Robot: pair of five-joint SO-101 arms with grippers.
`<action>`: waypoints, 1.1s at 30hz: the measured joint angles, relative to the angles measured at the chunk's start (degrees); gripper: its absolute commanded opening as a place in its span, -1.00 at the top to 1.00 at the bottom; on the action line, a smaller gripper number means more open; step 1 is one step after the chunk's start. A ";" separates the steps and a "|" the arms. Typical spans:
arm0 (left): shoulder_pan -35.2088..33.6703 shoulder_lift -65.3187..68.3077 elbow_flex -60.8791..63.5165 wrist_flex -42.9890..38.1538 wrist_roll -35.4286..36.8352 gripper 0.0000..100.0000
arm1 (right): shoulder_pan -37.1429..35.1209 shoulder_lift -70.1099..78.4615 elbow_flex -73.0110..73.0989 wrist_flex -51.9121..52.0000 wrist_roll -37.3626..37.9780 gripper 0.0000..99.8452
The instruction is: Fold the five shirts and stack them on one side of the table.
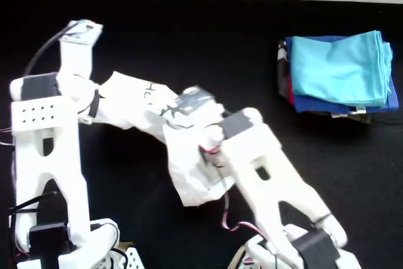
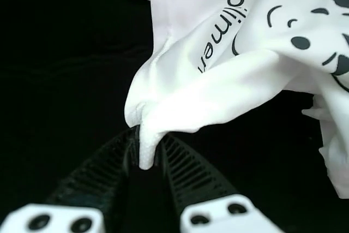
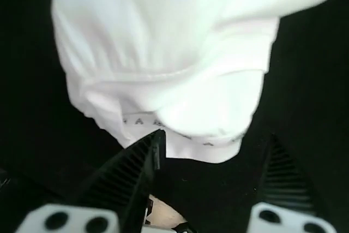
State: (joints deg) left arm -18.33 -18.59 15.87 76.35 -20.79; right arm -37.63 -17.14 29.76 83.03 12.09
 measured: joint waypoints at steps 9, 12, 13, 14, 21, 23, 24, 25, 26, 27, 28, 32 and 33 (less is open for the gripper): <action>-6.15 0.00 -0.09 0.00 0.00 0.98 | -5.54 17.41 -8.35 -0.97 0.00 0.44; -9.05 0.00 -0.09 0.00 0.00 0.98 | -1.32 24.09 -10.99 -4.57 0.00 0.44; -10.02 0.00 -0.09 0.00 0.00 0.98 | 0.79 26.11 -12.57 -5.45 0.00 0.44; -10.81 0.00 -0.09 0.00 -0.18 0.98 | 3.34 27.78 -14.59 -5.98 0.00 0.44; -12.04 0.00 -0.09 0.00 -3.34 0.98 | 20.40 34.73 -35.78 -6.07 0.00 0.44; -12.04 0.00 -0.09 0.00 -3.34 0.98 | 22.15 34.90 -41.49 -3.69 -0.09 0.44; -12.04 0.00 -0.09 0.00 -3.34 0.98 | 22.42 34.90 -44.22 -1.67 -0.09 0.44; -12.04 0.00 -0.09 0.00 -3.34 0.98 | 22.42 34.90 -47.12 0.53 -0.09 0.44; -12.04 0.00 -0.09 0.00 -3.34 0.98 | 22.33 34.90 -49.93 2.90 -0.09 0.44; -12.04 0.00 -0.09 0.00 -3.34 0.98 | 22.33 34.90 -52.57 5.36 -0.09 0.44; -12.04 0.00 -0.09 0.00 -3.34 0.98 | 22.33 34.90 -55.21 7.91 -0.09 0.44; -12.04 0.00 -0.09 0.00 -3.34 0.98 | 17.67 34.90 -60.84 15.74 -0.09 0.45; -12.04 0.00 -0.09 -0.62 -3.34 0.98 | 15.74 34.81 -60.92 16.35 -0.09 0.45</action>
State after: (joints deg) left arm -30.37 -18.59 15.78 75.74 -24.13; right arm -21.89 17.67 -31.16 99.38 12.00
